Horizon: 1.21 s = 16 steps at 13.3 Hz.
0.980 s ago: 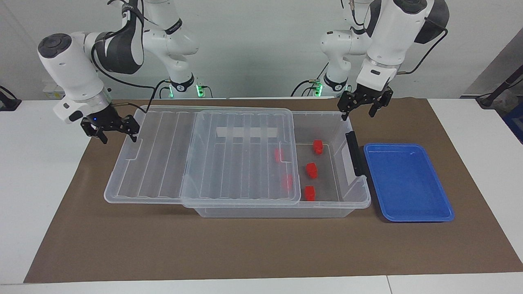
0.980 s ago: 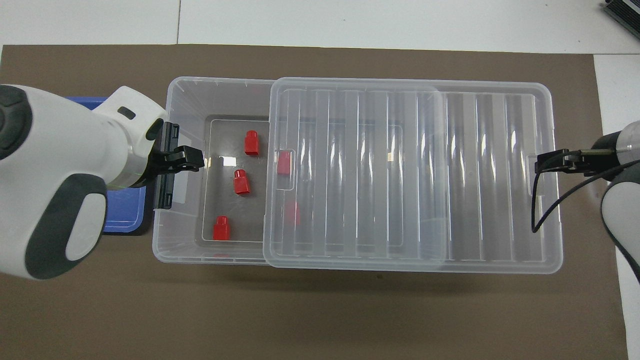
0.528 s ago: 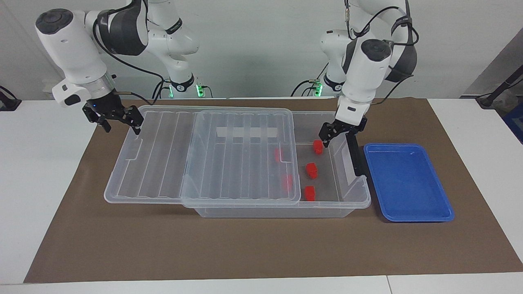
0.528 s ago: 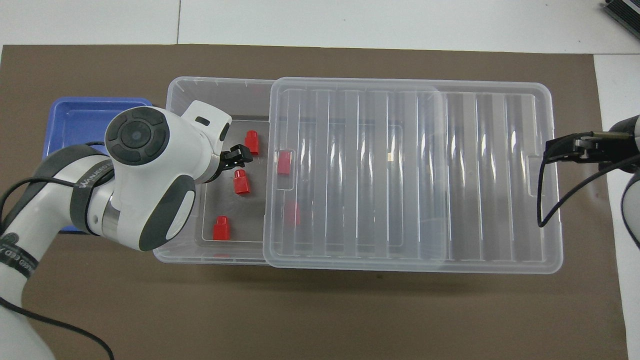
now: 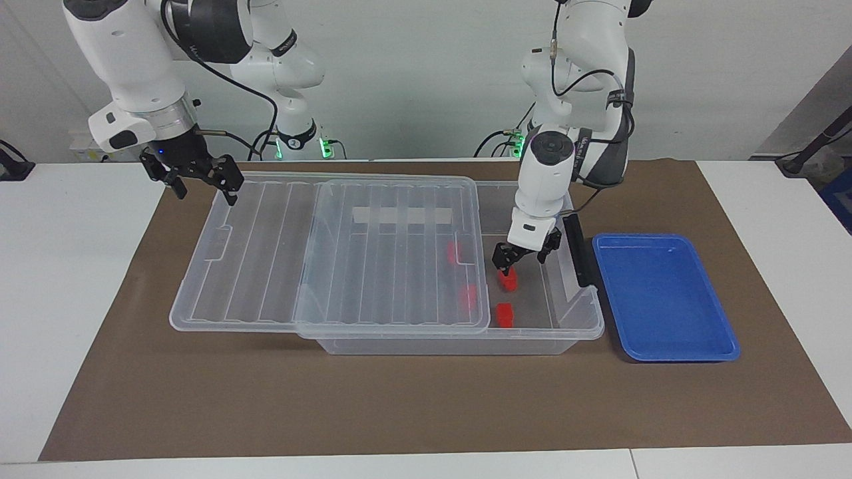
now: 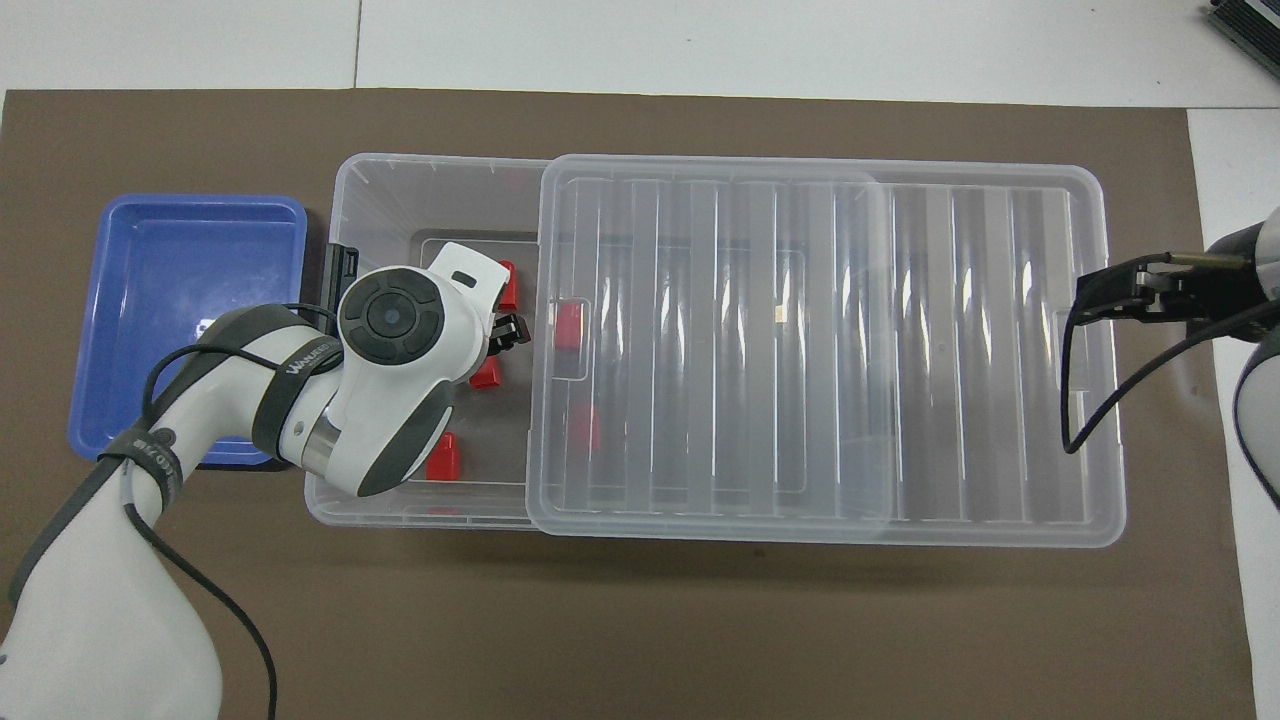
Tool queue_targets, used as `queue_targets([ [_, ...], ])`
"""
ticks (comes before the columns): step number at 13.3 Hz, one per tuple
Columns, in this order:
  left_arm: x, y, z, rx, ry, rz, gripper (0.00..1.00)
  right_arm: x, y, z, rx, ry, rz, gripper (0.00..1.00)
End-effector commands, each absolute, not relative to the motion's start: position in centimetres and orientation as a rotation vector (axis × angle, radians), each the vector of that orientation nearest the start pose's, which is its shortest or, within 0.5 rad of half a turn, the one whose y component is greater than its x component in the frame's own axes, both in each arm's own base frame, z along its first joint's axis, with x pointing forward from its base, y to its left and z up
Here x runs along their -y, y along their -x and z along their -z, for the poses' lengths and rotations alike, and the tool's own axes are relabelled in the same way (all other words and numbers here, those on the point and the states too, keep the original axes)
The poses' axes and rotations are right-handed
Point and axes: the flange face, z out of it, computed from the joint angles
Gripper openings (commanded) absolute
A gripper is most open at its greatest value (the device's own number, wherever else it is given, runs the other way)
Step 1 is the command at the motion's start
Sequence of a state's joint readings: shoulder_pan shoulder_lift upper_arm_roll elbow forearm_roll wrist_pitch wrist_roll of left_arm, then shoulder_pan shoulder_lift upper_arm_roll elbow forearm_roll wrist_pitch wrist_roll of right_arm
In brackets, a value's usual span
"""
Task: Place red block in blue tray from box
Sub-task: 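Grasp a red block inside the box with the left gripper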
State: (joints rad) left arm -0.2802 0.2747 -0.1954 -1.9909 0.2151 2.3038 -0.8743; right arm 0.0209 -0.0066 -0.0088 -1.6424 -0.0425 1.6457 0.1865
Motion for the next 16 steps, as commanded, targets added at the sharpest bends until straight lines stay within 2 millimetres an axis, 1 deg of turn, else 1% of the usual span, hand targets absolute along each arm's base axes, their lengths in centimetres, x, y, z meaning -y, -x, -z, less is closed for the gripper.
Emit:
queue_targets([
  [1, 27.4, -53.5, -32.3, 0.397, 3.039, 0.198, 1.00, -0.3, -55.5, -60.7, -0.287, 3.170, 0.002, 1.00],
  [4, 27.0, -53.3, -31.8, 0.317, 3.052, 0.203, 1.00, -0.2, -55.3, -60.8, -0.287, 3.163, -0.007, 1.00],
  [6, 26.8, -53.2, -31.6, 0.308, 3.052, 0.201, 1.00, 0.1, -55.3, -61.3, -0.305, 3.113, 0.000, 1.00],
  [7, 26.8, -52.9, -31.2, 0.284, 3.053, 0.195, 0.97, 0.2, -55.3, -61.3, -0.296, 3.118, -0.001, 1.00],
  [8, 26.7, -52.8, -31.1, 0.280, 3.055, 0.196, 0.89, 0.3, -55.3, -61.3, -0.291, 3.122, -0.001, 1.00],
  [10, 26.6, -52.8, -31.0, 0.258, 3.056, 0.194, 0.79, 0.4, -55.3, -61.3, -0.294, 3.129, 0.000, 1.00],
  [11, 26.6, -52.8, -31.0, 0.256, 3.056, 0.194, 0.66, 0.5, -55.2, -61.3, -0.294, 3.134, -0.006, 1.00],
  [12, 26.5, -52.8, -30.9, 0.256, 3.055, 0.192, 0.48, 0.3, -55.1, -61.2, -0.290, 3.141, -0.020, 1.00],
  [13, 26.5, -52.8, -30.9, 0.258, 3.055, 0.192, 0.24, 0.3, -55.0, -61.3, -0.284, 3.165, -0.019, 1.00],
  [14, 26.4, -52.9, -30.9, 0.260, 3.053, 0.188, 0.04, 0.2, -55.0, -61.3, -0.277, 3.178, -0.020, 1.00],
  [15, 26.3, -52.9, -30.9, 0.260, 3.053, 0.188, 0.00, 0.1, -55.0, -61.2, -0.275, 3.180, -0.022, 1.00],
  [16, 26.3, -53.0, -31.1, 0.268, 3.051, 0.187, 0.00, 0.3, -55.0, -61.2, -0.279, 3.175, -0.023, 1.00],
])
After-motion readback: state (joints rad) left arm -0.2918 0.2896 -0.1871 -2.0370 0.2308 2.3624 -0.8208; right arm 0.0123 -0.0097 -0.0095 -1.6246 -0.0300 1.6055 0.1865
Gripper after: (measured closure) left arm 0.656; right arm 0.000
